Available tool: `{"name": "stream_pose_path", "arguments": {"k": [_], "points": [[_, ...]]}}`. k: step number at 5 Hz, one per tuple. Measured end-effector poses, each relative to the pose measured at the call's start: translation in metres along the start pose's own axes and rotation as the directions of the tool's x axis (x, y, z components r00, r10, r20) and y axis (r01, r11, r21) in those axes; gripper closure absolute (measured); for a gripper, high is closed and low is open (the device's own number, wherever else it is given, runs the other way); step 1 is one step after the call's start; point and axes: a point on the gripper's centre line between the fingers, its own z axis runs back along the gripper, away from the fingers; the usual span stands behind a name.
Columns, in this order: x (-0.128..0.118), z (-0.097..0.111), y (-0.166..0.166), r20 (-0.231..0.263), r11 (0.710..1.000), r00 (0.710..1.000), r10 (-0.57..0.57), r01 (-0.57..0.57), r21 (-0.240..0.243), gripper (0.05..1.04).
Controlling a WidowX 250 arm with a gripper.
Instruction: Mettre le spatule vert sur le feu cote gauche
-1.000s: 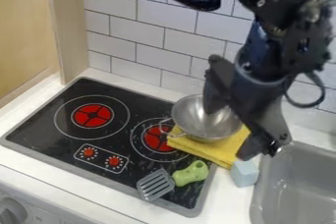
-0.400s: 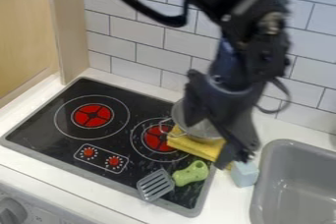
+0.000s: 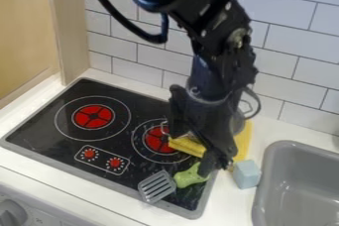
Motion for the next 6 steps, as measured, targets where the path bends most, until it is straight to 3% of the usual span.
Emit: {"name": "stream_pose_path", "arguments": {"k": [2, 3, 5, 6], "points": [[-0.007, -0.026, -0.008, -0.065, 0.996, 0.995, -0.073, 0.069, -0.061, 0.083], [-0.005, -0.032, -0.006, -0.074, 0.994, 0.994, -0.086, 0.080, -0.075, 0.131], [-0.004, -0.033, -0.007, -0.067, 0.993, 0.994, -0.088, 0.083, -0.079, 0.636], [-0.002, -0.033, -0.008, -0.067, 0.990, 0.991, -0.114, 0.108, -0.090, 0.700]]}}
